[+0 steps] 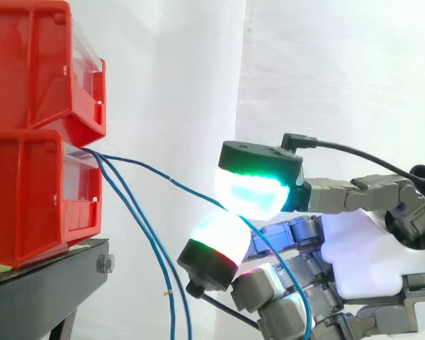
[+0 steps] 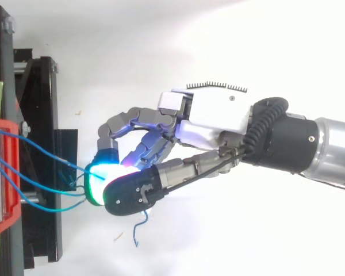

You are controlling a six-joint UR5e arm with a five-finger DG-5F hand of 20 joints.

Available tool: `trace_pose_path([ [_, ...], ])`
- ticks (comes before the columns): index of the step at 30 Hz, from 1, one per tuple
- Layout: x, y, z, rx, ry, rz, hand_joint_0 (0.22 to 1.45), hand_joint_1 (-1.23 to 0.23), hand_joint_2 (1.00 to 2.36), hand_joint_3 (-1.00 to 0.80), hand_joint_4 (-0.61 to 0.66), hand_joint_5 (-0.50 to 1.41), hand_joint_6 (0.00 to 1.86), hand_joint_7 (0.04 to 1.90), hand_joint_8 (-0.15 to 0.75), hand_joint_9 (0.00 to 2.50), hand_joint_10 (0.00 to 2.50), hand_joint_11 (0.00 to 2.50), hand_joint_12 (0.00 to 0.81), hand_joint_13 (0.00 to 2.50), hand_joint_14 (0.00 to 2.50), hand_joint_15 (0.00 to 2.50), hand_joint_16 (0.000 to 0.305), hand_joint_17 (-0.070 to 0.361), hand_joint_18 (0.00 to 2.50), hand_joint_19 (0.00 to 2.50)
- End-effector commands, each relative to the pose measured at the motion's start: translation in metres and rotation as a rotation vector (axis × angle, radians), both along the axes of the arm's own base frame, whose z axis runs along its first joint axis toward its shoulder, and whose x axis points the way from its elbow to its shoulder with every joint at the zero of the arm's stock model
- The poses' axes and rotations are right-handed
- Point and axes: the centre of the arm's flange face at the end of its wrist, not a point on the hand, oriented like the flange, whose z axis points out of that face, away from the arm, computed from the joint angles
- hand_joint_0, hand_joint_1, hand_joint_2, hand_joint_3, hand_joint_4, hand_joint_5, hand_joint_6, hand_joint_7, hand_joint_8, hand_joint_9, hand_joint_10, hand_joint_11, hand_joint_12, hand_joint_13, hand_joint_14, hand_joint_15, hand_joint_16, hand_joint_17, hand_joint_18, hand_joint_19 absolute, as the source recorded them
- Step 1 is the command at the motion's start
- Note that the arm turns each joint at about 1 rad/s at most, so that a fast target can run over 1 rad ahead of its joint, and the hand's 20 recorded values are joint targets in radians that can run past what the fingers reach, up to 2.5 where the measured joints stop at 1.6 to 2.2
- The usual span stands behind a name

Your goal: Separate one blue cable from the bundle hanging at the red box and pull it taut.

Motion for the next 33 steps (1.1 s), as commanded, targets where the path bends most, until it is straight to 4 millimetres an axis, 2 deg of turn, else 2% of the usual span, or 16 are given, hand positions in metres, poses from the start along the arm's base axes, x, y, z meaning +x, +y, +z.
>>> trace_pose_path([
  [1, 0.0, 0.001, 0.0, 0.05, -0.005, -0.003, 0.65, -0.75, 1.03, -0.14, 0.1, -0.18, 0.86, 1.16, 0.36, 0.91, 0.02, 1.14, 0.363, 1.08, 0.03, 0.9, 0.035, 0.079, 0.84, 0.48],
  [6, -0.001, 0.001, -0.001, 0.047, 0.003, -0.002, 0.66, -0.75, 1.02, -0.15, 0.1, -0.18, 0.87, 1.16, 0.357, 0.92, 0.02, 1.14, 0.365, 1.07, 0.03, 0.91, 0.035, 0.079, 0.82, 0.49],
  [9, -0.003, -0.004, 0.013, 0.042, -0.01, -0.002, 0.65, -0.74, 1.02, -0.16, 0.11, -0.18, 0.87, 1.14, 0.354, 0.93, 0.02, 1.14, 0.366, 1.06, 0.03, 0.91, 0.036, 0.08, 0.82, 0.5],
  [14, -0.008, -0.01, 0.021, 0.015, 0.015, -0.004, 0.65, -0.73, 1.02, -0.18, 0.12, -0.18, 0.87, 1.15, 0.354, 0.94, 0.02, 1.15, 0.37, 1.06, 0.03, 0.91, 0.036, 0.082, 0.81, 0.51],
  [16, -0.013, -0.014, 0.033, 0.005, 0.025, -0.014, 0.66, -0.73, 1.02, -0.19, 0.12, -0.19, 0.87, 1.14, 0.355, 0.94, 0.02, 1.16, 0.372, 1.06, 0.03, 0.9, 0.037, 0.082, 0.81, 0.51],
  [21, -0.015, -0.018, 0.04, -0.026, 0.03, -0.025, 0.67, -0.72, 1.02, -0.22, 0.12, -0.19, 0.87, 1.12, 0.348, 0.94, 0.02, 1.16, 0.373, 1.06, 0.03, 0.9, 0.037, 0.084, 0.81, 0.5],
  [25, -0.016, -0.018, 0.039, -0.031, 0.038, -0.026, 0.67, -0.7, 1.02, -0.26, 0.14, -0.2, 0.87, 1.1, 0.372, 0.94, 0.02, 1.15, 0.367, 1.03, 0.03, 0.81, 0.036, 0.082, 0.81, 0.46],
  [27, -0.017, -0.02, 0.038, -0.043, 0.043, -0.036, 0.68, -0.68, 1.02, -0.28, 0.17, -0.2, 0.88, 1.08, 0.405, 0.93, 0.02, 1.02, 0.364, 1.02, 0.02, 0.74, 0.036, 0.08, 0.81, 0.45],
  [30, -0.025, -0.017, 0.02, -0.038, 0.056, -0.05, 0.68, -0.66, 1.02, -0.31, 0.19, -0.21, 0.88, 1.08, 0.428, 0.9, 0.02, 0.76, 0.365, 1.02, 0.02, 0.68, 0.035, 0.079, 0.81, 0.44],
  [33, -0.028, -0.018, 0.009, -0.021, 0.019, -0.074, 0.68, -0.64, 1.01, -0.33, 0.22, -0.21, 0.88, 1.06, 0.439, 0.91, 0.02, 0.65, 0.373, 1.05, 0.02, 0.65, 0.035, 0.08, 0.84, 0.43],
])
